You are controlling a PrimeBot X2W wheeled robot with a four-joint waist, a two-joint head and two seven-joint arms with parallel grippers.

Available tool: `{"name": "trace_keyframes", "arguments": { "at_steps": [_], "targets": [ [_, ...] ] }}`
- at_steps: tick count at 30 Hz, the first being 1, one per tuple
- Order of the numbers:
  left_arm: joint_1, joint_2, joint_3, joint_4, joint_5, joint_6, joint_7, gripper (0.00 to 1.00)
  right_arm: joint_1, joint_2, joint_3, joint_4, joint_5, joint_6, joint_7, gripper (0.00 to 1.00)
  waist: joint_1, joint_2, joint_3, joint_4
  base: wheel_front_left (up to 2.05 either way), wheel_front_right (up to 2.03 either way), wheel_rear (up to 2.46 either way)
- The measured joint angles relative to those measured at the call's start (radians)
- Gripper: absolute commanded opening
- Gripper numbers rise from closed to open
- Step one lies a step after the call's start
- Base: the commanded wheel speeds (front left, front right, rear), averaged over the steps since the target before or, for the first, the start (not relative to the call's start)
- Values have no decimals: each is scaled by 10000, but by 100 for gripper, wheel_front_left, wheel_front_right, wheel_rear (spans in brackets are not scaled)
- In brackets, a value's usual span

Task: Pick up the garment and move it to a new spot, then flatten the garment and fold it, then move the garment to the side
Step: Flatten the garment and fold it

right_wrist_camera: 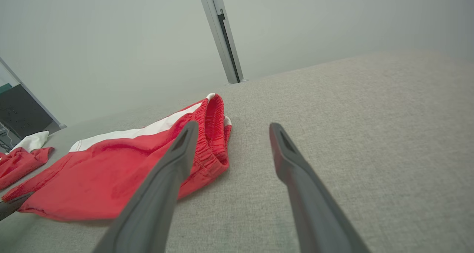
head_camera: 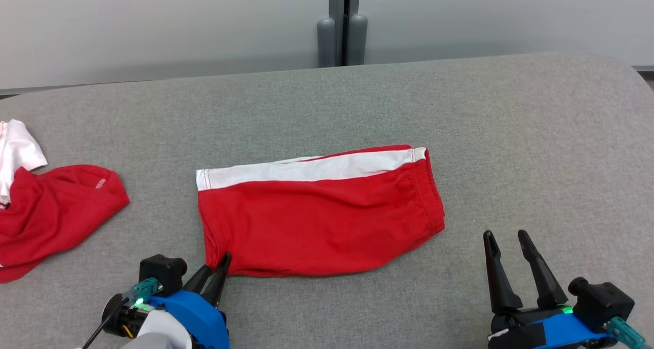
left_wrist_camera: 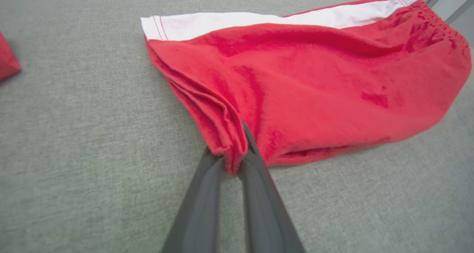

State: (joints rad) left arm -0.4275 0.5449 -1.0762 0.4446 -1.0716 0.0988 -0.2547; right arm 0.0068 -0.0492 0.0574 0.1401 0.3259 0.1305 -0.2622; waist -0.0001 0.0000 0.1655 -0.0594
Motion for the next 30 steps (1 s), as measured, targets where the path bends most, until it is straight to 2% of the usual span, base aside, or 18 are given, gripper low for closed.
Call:
{"name": "trace_keyframes", "arguments": {
  "at_steps": [4,8,14,22,26,30],
  "targets": [
    [294,-251,589,82,408,255,-56,100,-3,2,46,132,-92,0,-2,100,1,1,-312,129,0,0,0],
    [725,-508,2408,-426,1695,606,-69,100,-5,-4,-25,228,-205,0,0,100,0,1,-575,304,0,0,0],
    [2041,-1168,5392,-1616,4119,706,-71,100,-212,8,-71,313,-435,0,-2,100,1,0,-649,544,0,0,0],
    [3684,-2437,8936,-2970,6863,370,-71,100,-379,2,-453,422,-646,0,0,100,0,1,-780,779,0,0,0],
    [4385,-3022,9789,-3172,7762,63,-73,100,-326,0,-556,589,-848,0,0,100,1,1,-956,840,0,0,0],
    [4730,-3321,10241,-2840,8326,-382,-73,100,-159,0,-531,765,-970,0,-2,100,0,1,-1149,859,0,0,0]
  ]
}}
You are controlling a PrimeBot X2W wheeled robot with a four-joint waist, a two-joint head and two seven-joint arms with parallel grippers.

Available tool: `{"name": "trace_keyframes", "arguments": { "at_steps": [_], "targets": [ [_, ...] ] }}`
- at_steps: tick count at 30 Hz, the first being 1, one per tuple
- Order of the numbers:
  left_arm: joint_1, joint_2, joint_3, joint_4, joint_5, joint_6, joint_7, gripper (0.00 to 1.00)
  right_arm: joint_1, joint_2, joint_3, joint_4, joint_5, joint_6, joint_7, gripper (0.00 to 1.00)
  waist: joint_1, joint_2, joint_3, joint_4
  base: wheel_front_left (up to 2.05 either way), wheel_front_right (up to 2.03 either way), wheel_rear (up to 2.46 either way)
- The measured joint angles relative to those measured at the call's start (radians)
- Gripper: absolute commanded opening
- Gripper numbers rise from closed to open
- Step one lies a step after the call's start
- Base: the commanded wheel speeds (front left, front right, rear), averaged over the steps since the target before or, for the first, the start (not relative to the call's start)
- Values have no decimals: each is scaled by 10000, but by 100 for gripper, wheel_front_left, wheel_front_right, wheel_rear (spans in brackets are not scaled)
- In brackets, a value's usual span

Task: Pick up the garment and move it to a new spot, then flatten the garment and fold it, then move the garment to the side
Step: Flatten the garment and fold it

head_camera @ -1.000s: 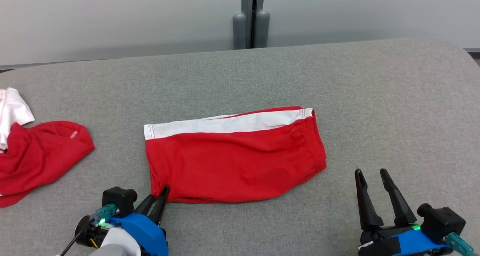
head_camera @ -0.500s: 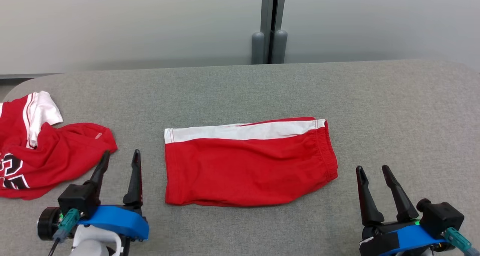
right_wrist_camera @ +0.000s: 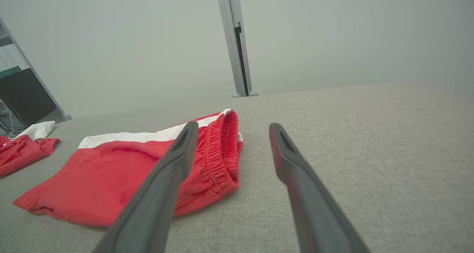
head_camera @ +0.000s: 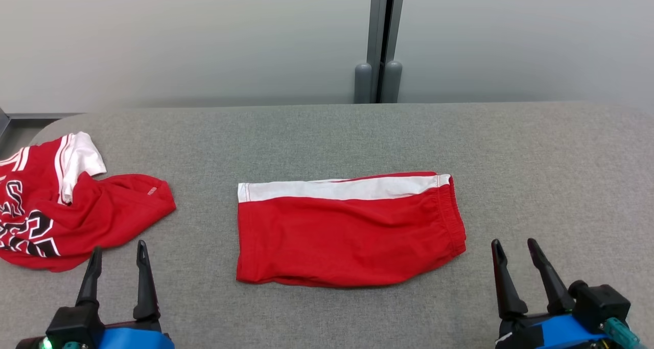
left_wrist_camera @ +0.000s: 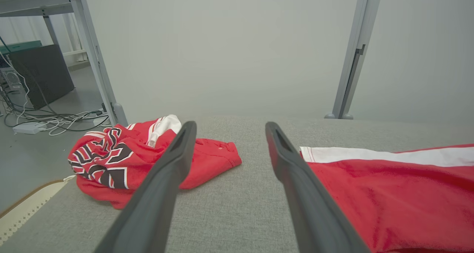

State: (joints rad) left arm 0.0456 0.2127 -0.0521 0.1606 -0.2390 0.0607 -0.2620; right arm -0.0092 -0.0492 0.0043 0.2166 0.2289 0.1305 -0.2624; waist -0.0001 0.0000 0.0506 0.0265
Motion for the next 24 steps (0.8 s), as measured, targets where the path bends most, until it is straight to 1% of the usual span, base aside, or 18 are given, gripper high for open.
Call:
{"name": "trace_keyframes", "arguments": {
  "at_steps": [5,9,13,17,20,24],
  "targets": [
    [138,-387,259,303,512,-378,0,100,210,2,71,128,-79,0,0,100,1,0,-181,25,0,0,0],
    [251,-621,489,474,763,-577,0,100,422,4,105,245,-77,0,2,100,0,0,-346,50,0,0,0],
    [319,-696,752,658,972,-790,2,100,464,2,128,305,-81,0,2,100,0,0,-449,69,0,0,0],
    [320,-876,821,702,1221,-878,0,100,530,2,123,399,-111,0,0,100,0,-1,-496,93,0,0,0],
    [320,-872,1045,913,1327,-1047,2,100,529,2,136,476,-144,0,0,100,0,0,-511,101,0,0,0],
    [318,-924,1112,991,1444,-1135,2,100,526,2,144,541,-157,0,0,100,0,0,-516,105,0,0,0]
  ]
}}
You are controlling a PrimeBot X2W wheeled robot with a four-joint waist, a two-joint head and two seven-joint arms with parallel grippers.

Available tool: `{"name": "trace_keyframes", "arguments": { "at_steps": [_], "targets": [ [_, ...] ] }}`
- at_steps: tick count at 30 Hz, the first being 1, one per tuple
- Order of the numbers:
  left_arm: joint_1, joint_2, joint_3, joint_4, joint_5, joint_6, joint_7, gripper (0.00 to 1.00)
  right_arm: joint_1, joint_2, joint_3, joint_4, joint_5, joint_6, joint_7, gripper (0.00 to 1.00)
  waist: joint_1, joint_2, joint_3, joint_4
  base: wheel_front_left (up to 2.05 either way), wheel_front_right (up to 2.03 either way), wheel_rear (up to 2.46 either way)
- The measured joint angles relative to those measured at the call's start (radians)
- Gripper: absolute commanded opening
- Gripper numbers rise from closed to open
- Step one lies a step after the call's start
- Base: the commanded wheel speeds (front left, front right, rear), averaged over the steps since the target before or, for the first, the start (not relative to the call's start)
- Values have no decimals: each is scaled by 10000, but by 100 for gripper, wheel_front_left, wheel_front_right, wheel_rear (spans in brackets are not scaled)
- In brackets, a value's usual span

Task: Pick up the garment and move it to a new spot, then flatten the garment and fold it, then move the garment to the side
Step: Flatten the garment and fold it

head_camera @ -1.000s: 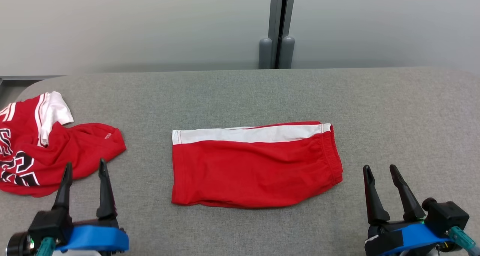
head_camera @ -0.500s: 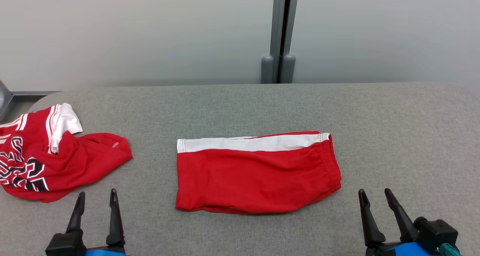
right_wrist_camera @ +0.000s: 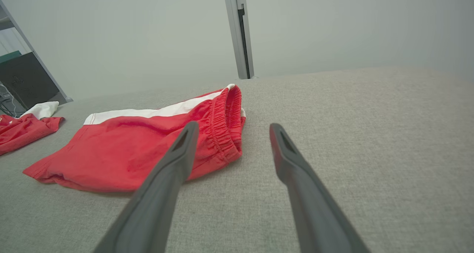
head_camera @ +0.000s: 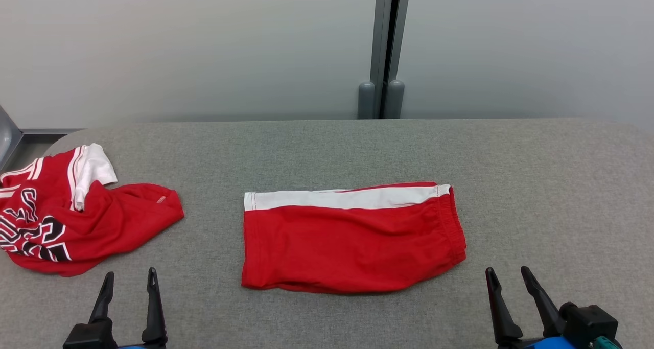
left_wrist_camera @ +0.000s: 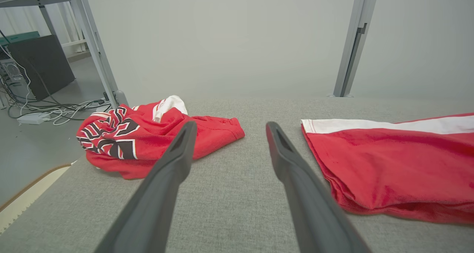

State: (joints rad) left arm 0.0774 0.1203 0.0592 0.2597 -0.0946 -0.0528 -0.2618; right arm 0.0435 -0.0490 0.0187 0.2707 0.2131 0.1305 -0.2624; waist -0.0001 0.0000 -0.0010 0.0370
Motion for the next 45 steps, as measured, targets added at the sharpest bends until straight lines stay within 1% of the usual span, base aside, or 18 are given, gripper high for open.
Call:
{"name": "trace_keyframes", "arguments": {
  "at_steps": [16,20,23,27,34,39,45],
  "targets": [
    [-13,-167,278,205,259,-268,-2,100,-69,0,104,100,-132,0,0,100,0,0,-52,36,0,0,0],
    [-30,-230,288,199,334,-286,-2,100,-513,-10,334,165,-454,0,0,100,0,0,-28,82,0,0,0],
    [-65,-272,286,184,347,-330,-2,100,-1208,-155,541,472,-671,0,0,100,0,0,27,131,0,0,0],
    [-198,-336,251,132,364,-357,-2,100,-2488,-405,633,1338,-997,2,6,100,0,0,211,219,0,0,0],
    [-585,-470,123,27,407,-378,-2,100,-4483,-660,566,3730,-1337,0,727,100,1,2,748,499,0,0,0],
    [-841,-537,4,6,407,-422,-2,100,-5144,-807,736,5522,-1331,0,857,100,2,2,1124,718,0,0,0],
    [-1042,-579,-8,12,407,-449,0,100,-5657,-763,740,7352,-1062,0,909,100,2,3,1401,875,0,0,0]
  ]
}}
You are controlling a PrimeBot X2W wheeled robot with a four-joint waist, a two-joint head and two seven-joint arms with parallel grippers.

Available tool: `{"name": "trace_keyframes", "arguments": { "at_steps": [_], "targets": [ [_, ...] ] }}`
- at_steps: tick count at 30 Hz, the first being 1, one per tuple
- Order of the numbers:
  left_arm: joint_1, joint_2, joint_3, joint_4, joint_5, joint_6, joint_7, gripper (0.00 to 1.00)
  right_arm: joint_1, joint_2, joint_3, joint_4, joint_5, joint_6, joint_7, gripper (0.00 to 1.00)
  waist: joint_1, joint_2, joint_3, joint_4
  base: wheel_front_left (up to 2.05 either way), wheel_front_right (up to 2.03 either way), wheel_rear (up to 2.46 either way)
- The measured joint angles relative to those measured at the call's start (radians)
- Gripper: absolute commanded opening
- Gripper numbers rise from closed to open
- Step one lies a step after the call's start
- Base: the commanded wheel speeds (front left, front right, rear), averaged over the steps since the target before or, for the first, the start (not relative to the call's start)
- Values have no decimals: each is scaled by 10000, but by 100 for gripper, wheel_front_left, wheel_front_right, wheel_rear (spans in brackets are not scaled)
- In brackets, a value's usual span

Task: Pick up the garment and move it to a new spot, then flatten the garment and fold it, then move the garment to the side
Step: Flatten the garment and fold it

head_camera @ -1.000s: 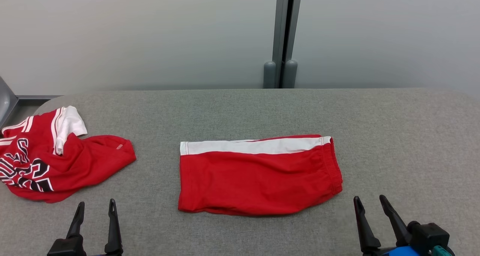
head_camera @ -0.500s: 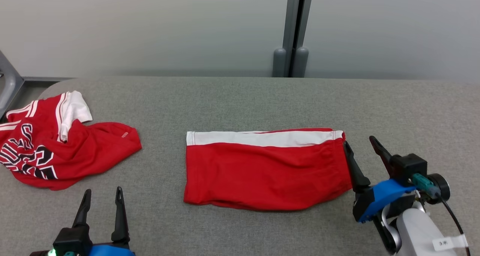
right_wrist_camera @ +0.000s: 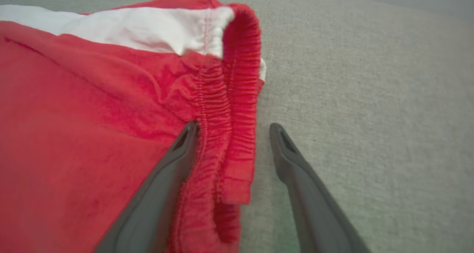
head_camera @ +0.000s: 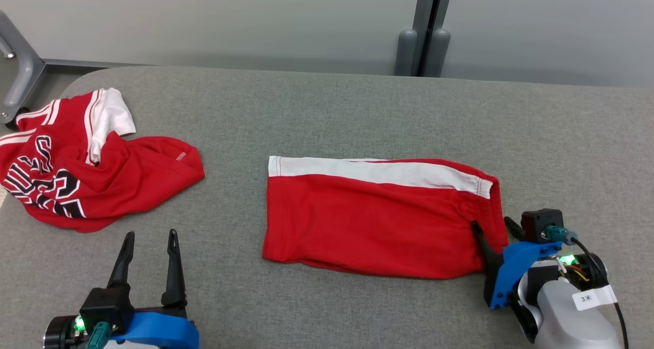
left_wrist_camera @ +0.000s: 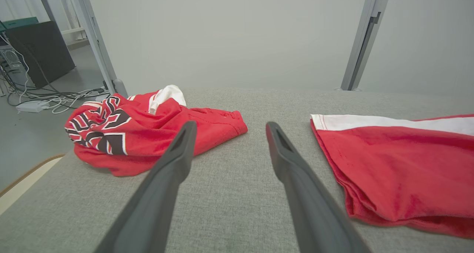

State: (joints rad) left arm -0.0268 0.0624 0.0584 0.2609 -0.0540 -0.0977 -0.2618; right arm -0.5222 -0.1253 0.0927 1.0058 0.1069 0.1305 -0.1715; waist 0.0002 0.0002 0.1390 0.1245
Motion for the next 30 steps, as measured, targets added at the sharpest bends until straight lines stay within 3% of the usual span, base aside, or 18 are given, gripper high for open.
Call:
{"name": "trace_keyframes", "arguments": {
  "at_steps": [4,5,6,12,23,30],
  "targets": [
    [-149,-31,-50,35,2,-4,-2,100,-345,224,148,719,493,0,-98,100,-1,-1,83,69,0,0,0],
    [-185,-31,-56,35,2,-6,-2,100,-412,267,184,821,669,0,-130,59,-1,0,88,80,0,0,0],
    [-206,-38,-67,38,2,-6,-2,100,-462,303,247,907,826,0,-159,0,-1,0,92,88,0,0,0],
    [-204,-65,-100,54,25,-10,0,100,-671,221,704,1229,1590,6,-401,0,-1,0,12,-31,0,0,0],
    [42,-71,48,-75,25,15,-2,100,-663,-1910,1174,1369,2849,4,2,0,-2,-2,-220,-719,0,0,0],
    [42,-92,75,-96,12,42,-10,100,-682,-2188,1781,395,4038,2,936,0,-2,-2,-251,-1074,0,0,0]
  ]
}}
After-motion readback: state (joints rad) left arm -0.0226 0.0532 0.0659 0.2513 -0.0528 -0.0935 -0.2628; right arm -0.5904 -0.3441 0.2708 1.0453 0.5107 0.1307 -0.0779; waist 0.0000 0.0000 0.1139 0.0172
